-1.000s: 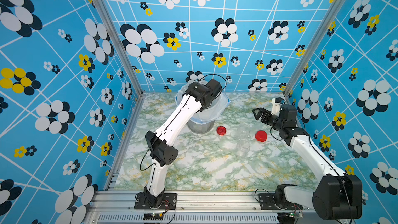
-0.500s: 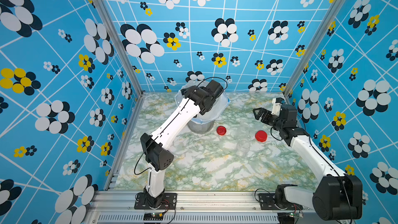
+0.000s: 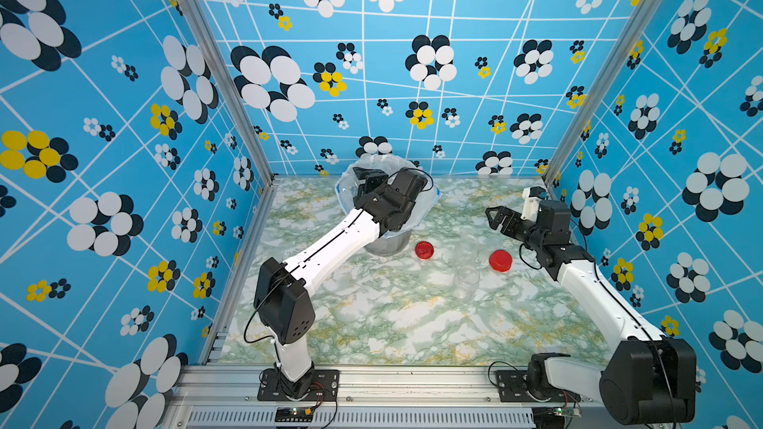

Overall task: Empty moldy mung beans from jars
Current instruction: Pour the moldy mung beans from the jar into the trash bin.

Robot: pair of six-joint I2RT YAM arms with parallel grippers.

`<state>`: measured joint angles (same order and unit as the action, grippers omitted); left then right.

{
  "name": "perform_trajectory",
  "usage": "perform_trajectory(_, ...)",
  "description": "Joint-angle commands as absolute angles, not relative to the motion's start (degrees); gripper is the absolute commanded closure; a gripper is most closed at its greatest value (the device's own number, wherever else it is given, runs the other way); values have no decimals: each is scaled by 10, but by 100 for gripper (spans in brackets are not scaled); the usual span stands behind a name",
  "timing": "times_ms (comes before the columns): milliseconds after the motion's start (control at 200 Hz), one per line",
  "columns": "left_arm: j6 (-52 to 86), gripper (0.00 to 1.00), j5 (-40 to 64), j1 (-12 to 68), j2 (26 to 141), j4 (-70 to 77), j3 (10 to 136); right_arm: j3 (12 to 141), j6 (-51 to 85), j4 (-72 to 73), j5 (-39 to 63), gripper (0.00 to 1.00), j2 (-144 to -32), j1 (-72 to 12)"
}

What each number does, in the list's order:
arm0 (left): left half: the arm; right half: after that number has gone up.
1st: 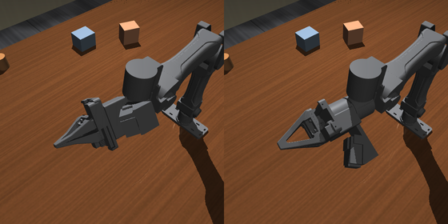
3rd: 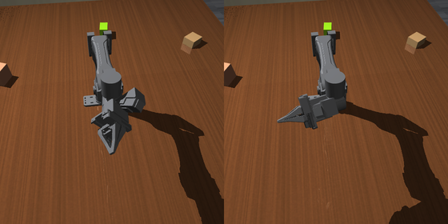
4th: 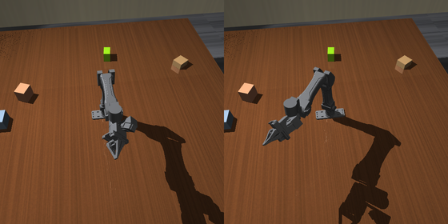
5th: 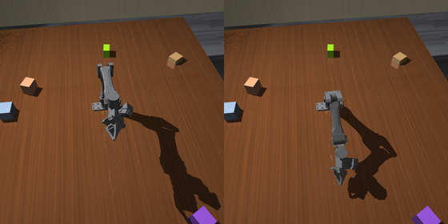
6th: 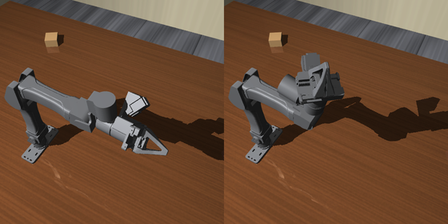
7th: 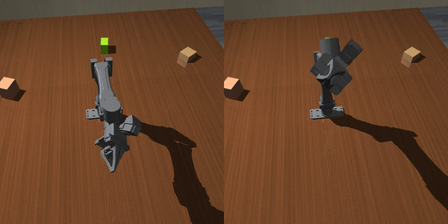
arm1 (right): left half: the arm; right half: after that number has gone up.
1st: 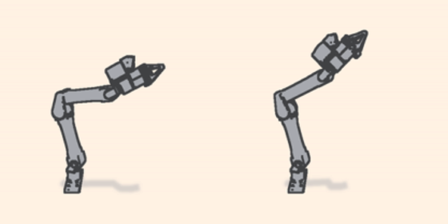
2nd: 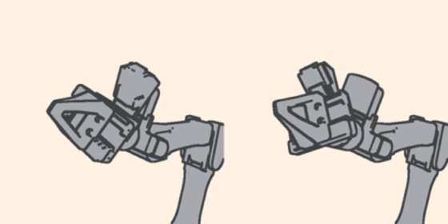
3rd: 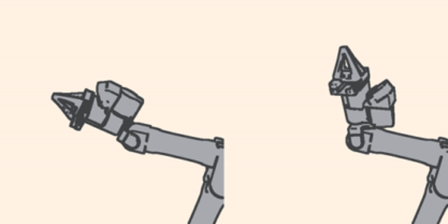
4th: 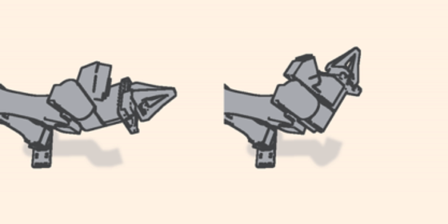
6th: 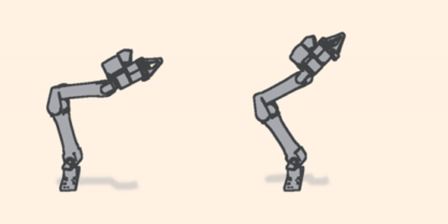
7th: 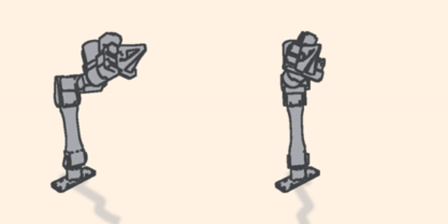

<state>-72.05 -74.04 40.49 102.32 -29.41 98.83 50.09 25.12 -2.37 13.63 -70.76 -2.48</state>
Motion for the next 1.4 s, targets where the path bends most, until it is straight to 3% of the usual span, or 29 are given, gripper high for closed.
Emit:
perform_trajectory(0, -787, 41, -751, 406, 1023, -210, 1015, 510, 249, -28, 134, 1, -699, -28)
perform_trajectory(290, -812, 40, -724, 406, 1011, -197, 983, 509, 248, -30, 128, 1, -699, -27)
perform_trajectory(710, -747, 39, -689, 409, 996, -341, 984, 508, 251, -29, 127, 1, -702, -27)
perform_trajectory(1149, -828, 35, -696, 413, 974, -157, 919, 505, 253, -22, 136, 1, -704, -27)
perform_trajectory(1394, -801, 31, -693, 410, 984, -187, 921, 506, 252, -24, 137, 1, -702, -28)
